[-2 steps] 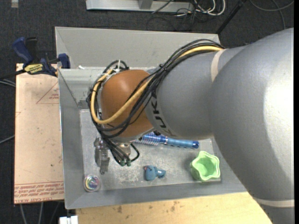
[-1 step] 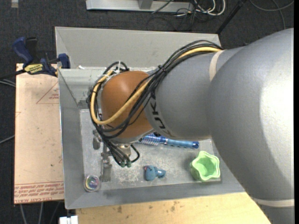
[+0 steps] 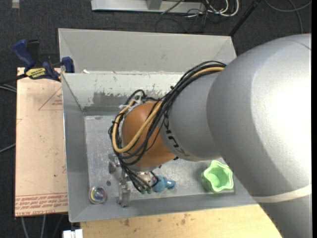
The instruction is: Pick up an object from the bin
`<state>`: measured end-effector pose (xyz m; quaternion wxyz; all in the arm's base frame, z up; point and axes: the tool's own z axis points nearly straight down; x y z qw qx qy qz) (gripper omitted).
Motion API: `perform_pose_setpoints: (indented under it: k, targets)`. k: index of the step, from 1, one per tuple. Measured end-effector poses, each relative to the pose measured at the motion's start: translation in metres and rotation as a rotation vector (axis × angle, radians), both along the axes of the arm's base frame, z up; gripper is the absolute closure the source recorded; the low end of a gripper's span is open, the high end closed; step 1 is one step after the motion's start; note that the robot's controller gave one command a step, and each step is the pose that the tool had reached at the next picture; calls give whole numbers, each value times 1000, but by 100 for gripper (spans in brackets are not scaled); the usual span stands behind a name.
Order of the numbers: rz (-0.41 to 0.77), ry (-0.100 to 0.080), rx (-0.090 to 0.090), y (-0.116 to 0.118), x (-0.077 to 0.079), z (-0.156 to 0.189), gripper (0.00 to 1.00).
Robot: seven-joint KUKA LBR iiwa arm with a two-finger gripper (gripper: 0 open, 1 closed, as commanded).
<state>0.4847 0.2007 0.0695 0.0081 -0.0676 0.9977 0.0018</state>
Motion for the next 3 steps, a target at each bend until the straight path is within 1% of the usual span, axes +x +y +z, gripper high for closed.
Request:
perform_pose_setpoints:
  k: [1, 2, 3]
  targets:
    - [-16, 11, -7, -87, 15, 34, 0]
    - [148, 9, -7, -149, 51, 78, 0]
    - [134, 13, -3, -138, 77, 36, 0]
